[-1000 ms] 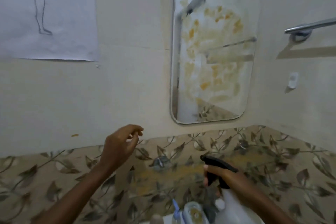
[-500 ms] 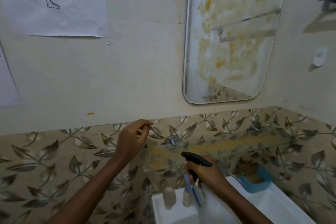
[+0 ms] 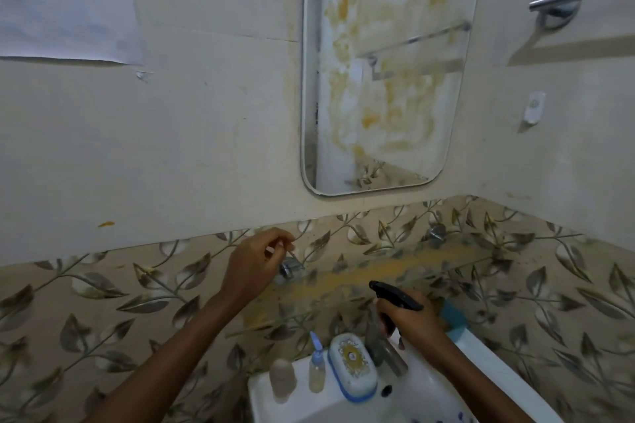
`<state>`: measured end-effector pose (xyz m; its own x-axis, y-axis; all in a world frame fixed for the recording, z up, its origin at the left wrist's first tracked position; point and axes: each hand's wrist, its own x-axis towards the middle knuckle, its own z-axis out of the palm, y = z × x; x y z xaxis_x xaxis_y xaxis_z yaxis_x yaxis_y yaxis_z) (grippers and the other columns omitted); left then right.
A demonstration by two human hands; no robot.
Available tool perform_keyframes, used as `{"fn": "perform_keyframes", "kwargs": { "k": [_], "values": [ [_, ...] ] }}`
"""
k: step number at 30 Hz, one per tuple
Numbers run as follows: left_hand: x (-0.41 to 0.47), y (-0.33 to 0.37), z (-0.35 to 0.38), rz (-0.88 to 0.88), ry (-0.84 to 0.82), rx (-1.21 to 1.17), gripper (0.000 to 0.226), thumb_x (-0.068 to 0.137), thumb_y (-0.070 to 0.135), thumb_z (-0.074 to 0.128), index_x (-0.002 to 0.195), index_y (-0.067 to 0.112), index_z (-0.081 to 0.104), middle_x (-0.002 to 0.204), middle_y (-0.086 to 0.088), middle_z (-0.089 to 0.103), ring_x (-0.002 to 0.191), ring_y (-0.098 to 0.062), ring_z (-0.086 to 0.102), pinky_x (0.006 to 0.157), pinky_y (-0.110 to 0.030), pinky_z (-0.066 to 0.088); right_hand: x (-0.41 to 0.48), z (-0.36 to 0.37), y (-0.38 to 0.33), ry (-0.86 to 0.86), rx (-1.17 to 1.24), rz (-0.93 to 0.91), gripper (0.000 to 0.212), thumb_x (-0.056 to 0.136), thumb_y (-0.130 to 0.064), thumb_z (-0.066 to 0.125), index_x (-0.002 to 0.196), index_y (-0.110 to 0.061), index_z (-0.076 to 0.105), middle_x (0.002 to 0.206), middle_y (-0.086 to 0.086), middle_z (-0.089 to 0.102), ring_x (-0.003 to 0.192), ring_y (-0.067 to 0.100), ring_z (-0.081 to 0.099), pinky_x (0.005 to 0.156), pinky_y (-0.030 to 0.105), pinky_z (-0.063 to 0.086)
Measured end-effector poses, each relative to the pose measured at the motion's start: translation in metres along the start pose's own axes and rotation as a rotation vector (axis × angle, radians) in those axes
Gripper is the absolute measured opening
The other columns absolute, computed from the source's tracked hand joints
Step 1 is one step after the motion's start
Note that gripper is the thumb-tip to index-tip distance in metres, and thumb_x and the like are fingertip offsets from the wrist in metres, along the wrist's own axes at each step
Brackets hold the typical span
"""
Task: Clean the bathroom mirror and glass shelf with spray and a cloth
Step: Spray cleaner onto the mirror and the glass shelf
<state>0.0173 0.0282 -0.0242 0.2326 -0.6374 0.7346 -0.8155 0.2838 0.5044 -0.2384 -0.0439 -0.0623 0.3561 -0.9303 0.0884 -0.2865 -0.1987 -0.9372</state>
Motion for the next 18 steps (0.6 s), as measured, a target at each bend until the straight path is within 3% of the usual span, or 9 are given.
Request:
{"fn": "perform_keyframes", "kwargs": {
  "k": [3,8,11,15,18],
  "values": [
    [0.006,0.003,0.012,-0.012,-0.057,-0.032,0.022,0.083,0.020,0.046,0.089,0.025,0.066,0.081,0.014,0.069,0.071,-0.004,0.066,0.059,-0.029,0.056,-0.001,-0.010,0.006,0.029,-0.001,0.046,0.033,0.085,-0.012,0.058,0.053,-0.007,0.056,0.055,0.023,0.050,0.052,0.028,0.049,0.048,0.031,0.040],
    [0.015,0.007,0.021,-0.003,-0.100,-0.054,0.021,0.082,0.017,0.047,0.090,0.025,0.065,0.080,0.015,0.069,0.071,-0.005,0.064,0.059,-0.033,0.055,0.002,-0.036,0.009,0.075,0.075,0.082,0.033,0.086,-0.010,0.057,0.055,-0.001,0.061,0.049,0.013,0.058,0.051,0.027,0.054,0.052,0.035,0.045],
    [0.017,0.006,0.025,-0.013,-0.110,-0.091,0.022,0.082,0.020,0.045,0.090,0.026,0.064,0.077,0.015,0.070,0.070,-0.008,0.066,0.060,-0.039,0.057,0.005,-0.051,0.015,0.145,0.037,0.078,0.040,0.088,-0.010,0.057,0.049,-0.001,0.059,0.044,0.013,0.054,0.041,0.021,0.049,0.045,0.028,0.044],
    [0.018,0.009,0.028,0.000,-0.125,-0.102,0.023,0.083,0.024,0.044,0.086,0.041,0.059,0.092,0.024,0.065,0.075,-0.007,0.067,0.064,-0.037,0.058,0.005,-0.070,0.017,0.238,0.078,0.114,0.033,0.086,-0.010,0.059,0.055,0.001,0.064,0.044,0.011,0.058,0.038,0.019,0.052,0.038,0.021,0.044],
    [0.019,0.014,0.030,0.011,-0.125,-0.105,0.022,0.083,0.025,0.044,0.086,0.042,0.058,0.081,0.016,0.069,0.076,-0.006,0.066,0.064,-0.036,0.057,0.009,-0.082,0.022,0.307,0.121,0.123,0.030,0.085,-0.010,0.060,0.057,-0.002,0.066,0.047,0.014,0.060,0.042,0.023,0.054,0.039,0.022,0.044]
  ]
}}
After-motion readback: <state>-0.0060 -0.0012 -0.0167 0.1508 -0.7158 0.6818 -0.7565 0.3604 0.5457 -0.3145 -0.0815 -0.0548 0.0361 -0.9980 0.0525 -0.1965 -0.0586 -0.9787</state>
